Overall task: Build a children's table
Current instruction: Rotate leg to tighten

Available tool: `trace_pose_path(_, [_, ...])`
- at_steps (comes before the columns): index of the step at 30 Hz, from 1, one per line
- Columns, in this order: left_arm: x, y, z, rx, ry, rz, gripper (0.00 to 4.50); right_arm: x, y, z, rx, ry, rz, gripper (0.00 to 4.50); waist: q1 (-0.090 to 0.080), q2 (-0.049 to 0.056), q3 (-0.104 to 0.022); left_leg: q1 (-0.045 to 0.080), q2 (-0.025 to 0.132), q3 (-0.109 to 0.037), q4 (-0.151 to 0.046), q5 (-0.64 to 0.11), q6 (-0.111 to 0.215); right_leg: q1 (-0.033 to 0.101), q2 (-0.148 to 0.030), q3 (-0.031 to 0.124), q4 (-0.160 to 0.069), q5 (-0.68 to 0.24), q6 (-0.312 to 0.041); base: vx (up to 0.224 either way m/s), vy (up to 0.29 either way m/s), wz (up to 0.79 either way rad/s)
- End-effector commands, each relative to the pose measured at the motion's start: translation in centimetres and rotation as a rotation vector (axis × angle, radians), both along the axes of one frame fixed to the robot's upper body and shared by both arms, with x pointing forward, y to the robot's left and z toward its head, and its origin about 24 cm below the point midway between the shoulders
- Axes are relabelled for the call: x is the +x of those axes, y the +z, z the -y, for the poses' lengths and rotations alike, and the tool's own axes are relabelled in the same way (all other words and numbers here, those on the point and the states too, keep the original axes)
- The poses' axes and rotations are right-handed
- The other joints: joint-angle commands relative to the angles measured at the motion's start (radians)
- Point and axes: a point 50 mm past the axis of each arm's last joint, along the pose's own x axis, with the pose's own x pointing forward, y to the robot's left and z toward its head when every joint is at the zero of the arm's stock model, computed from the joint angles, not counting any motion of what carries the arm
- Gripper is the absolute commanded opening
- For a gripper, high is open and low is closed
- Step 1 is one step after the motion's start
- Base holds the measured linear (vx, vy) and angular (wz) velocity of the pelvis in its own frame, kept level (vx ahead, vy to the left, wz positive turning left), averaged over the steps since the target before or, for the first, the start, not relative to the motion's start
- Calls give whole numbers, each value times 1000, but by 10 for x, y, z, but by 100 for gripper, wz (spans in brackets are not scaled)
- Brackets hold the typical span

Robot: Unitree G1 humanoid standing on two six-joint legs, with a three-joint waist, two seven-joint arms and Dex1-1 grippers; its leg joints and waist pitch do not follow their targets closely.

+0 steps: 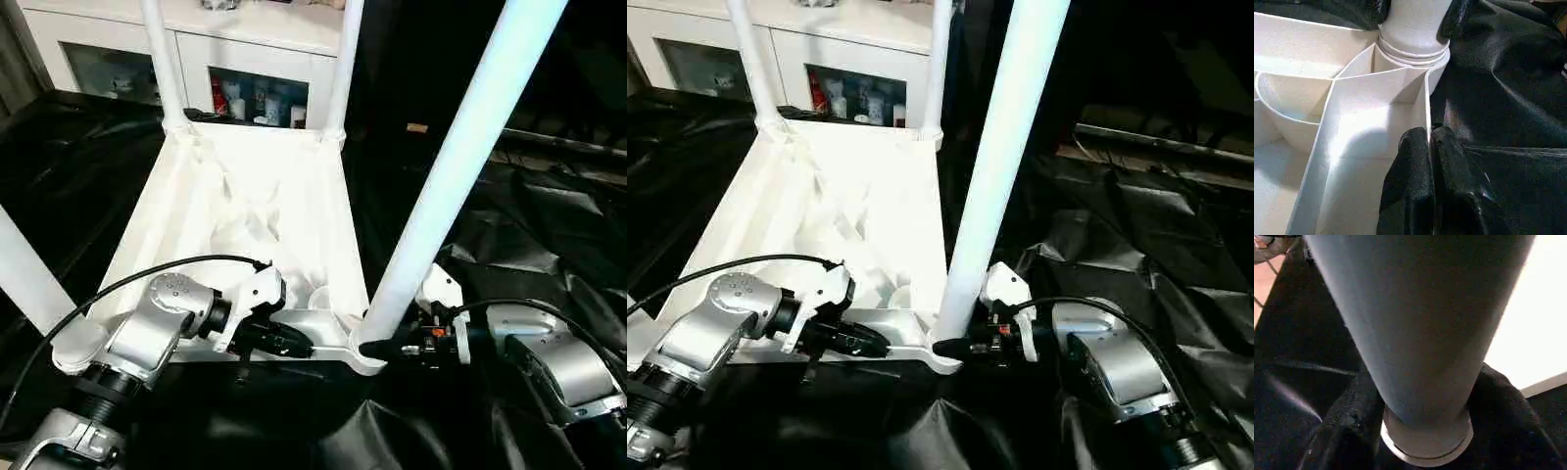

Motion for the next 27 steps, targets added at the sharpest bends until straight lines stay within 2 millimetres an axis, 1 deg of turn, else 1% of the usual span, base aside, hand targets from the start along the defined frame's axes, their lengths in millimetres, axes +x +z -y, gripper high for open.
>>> trace_pose_path(1, [4, 6, 15, -41, 4, 58, 0, -6, -13, -11, 25, -7, -80, 209, -1, -1, -51, 9, 64, -18, -60, -161, 50, 41, -94, 56, -63, -186, -198, 0, 0, 0])
trace_pose_path(2, [4, 6, 15, -41, 4, 58, 0, -6, -13, -11, 25, -7, -80, 207, -1, 0, -51, 9, 65, -18, -61, -162, 48, 40, -94, 55, -64, -189, -197, 0, 0, 0])
trace_pose_path(3, [9, 2, 19, -22, 66, 95, 0, 2, -21, -13, 3, -116, -56, 207, -3, 1, -48, 9, 64, -19, -63, -179, 37, 38, -94, 55, -68, -222, -191, 0, 0, 0])
trace_pose_path(4, [12, 0, 22, -14, 106, 112, 0, 7, -25, -14, -3, -180, -46, 207, -3, 1, -48, 9, 64, -19, -63, -179, 37, 38, -94, 55, -68, -222, -191, 0, 0, 0])
trace_pose_path(5, [15, -1, 24, -8, 135, 124, 0, 10, -28, -15, -7, -235, -37, 206, -8, 2, -43, 12, 63, -20, -66, -221, 20, 33, -94, 54, -77, -283, -180, 0, 0, 0])
trace_pose_path(6, [19, -5, 30, 5, 193, 148, 0, 19, -33, -17, -9, -365, -30, 206, -15, 0, -42, 14, 62, -24, -69, -268, -3, 33, -97, 53, -84, -367, -162, 0, 0, 0])
trace_pose_path(7, [19, -5, 30, 5, 193, 148, 0, 19, -33, -17, -9, -365, -30, 202, -25, -1, -42, 10, 60, -30, -72, -300, -25, 36, -98, 47, -88, -436, -137, -64, 6, -12])
trace_pose_path(8, [21, -7, 34, 12, 228, 161, 0, 24, -35, -18, -5, -441, -34, 200, -29, 0, -41, 7, 58, -34, -73, -319, -32, 36, -101, 46, -96, -498, -107, -63, 8, -12])
trace_pose_path(9, [24, -10, 44, 18, 288, 170, 0, 32, -41, -22, -6, -589, -38, 199, -33, -1, -41, 14, 58, -34, -71, -333, -35, 27, -101, 47, -104, -533, -91, -63, 8, -12])
trace_pose_path(11, [27, -13, 56, 29, 336, 185, 0, 39, -45, -29, -20, -723, -41, 199, -39, -2, -40, 17, 56, -37, -70, -349, -41, 22, -101, 44, -109, -568, -79, -25, 0, -3])
trace_pose_path(12, [27, -14, 63, 29, 350, 189, 0, 41, -48, -32, -34, -780, -42, 198, -45, -2, -42, 18, 54, -39, -68, -353, -41, 22, -104, 43, -115, -591, -66, 0, 0, 0])
trace_pose_path(13, [27, -15, 71, 26, 360, 185, 0, 43, -50, -37, -47, -818, -51, 198, -45, 0, -42, 20, 56, -40, -69, -354, -39, 20, -103, 43, -116, -581, -67, 0, 0, 0])
trace_pose_path(14, [28, -16, 78, 25, 369, 186, 0, 43, -52, -44, -53, -817, -52, 198, -49, 1, -40, 20, 55, -39, -70, -369, -36, 17, -99, 43, -116, -569, -71, 0, 0, 0])
trace_pose_path(15, [27, -16, 83, 30, 366, 191, 0, 43, -51, -52, -45, -791, -49, 198, -51, 1, -37, 21, 55, -39, -71, -386, -36, 14, -96, 42, -118, -581, -67, 0, 0, 0])
trace_pose_path(17, [27, -18, 93, 53, 346, 214, 0, 43, -47, -68, -32, -710, -13, 198, -53, 2, -36, 24, 53, -42, -71, -422, -33, 14, -98, 39, -124, -610, -52, 0, 0, 0])
trace_pose_path(18, [27, -18, 98, 62, 336, 229, 0, 43, -44, -73, -33, -680, 16, 198, -54, 4, -36, 25, 54, -43, -73, -432, -31, 15, -99, 38, -127, -615, -45, 0, 0, 0])
trace_pose_path(19, [26, -18, 100, 59, 329, 231, 0, 44, -42, -72, 1, -689, 0, 198, -54, 7, -35, 30, 55, -44, -74, -453, -30, 12, -99, 37, -131, -618, -43, 0, 0, 0])
trace_pose_path(20, [26, -17, 101, 56, 326, 230, 0, 45, -41, -71, 28, -700, -18, 253, -55, 7, -34, 35, 55, -45, -74, -467, -30, 10, -99, 35, -134, -622, -43, 0, 0, 0])
trace_pose_path(21, [27, -17, 102, 54, 324, 229, 0, 46, -39, -71, 56, -702, -34, 267, -58, 6, -31, 39, 52, -45, -72, -491, -27, 9, -98, 30, -140, -643, -38, 0, 0, 0])
trace_pose_path(22, [27, -17, 101, 57, 321, 228, 0, 46, -38, -70, 66, -697, -37, 267, -58, 7, -31, 41, 51, -46, -73, -498, -25, 8, -98, 29, -142, -653, -34, 0, 0, 0])
trace_pose_path(23, [27, -17, 100, 63, 321, 230, 0, 46, -38, -70, 62, -688, -29, 267, -57, 8, -32, 45, 51, -46, -71, -508, -24, 5, -99, 29, -145, -664, -29, 0, 0, 0])
trace_pose_path(24, [27, -18, 98, 69, 318, 231, 0, 46, -37, -69, 62, -676, -23, 272, -58, 8, -32, 43, 51, -47, -73, -507, -22, 7, -100, 29, -144, -655, -31, 0, 0, 0])
trace_pose_path(25, [27, -19, 94, 76, 315, 229, 0, 47, -36, -66, 59, -667, -13, 287, -58, 9, -32, 38, 54, -50, -78, -506, -23, 12, -100, 29, -142, -640, -35, 0, 0, 0])
trace_pose_path(26, [27, -19, 92, 80, 309, 227, 0, 46, -34, -64, 58, -650, -8, 302, -57, 9, -32, 39, 55, -49, -78, -508, -23, 10, -100, 30, -141, -635, -36, 0, 0, 0])
trace_pose_path(27, [27, -19, 89, 85, 300, 225, 0, 46, -33, -61, 57, -629, 0, 302, -57, 8, -33, 39, 55, -48, -78, -509, -22, 11, -100, 32, -140, -625, -40, 0, 0, 0])
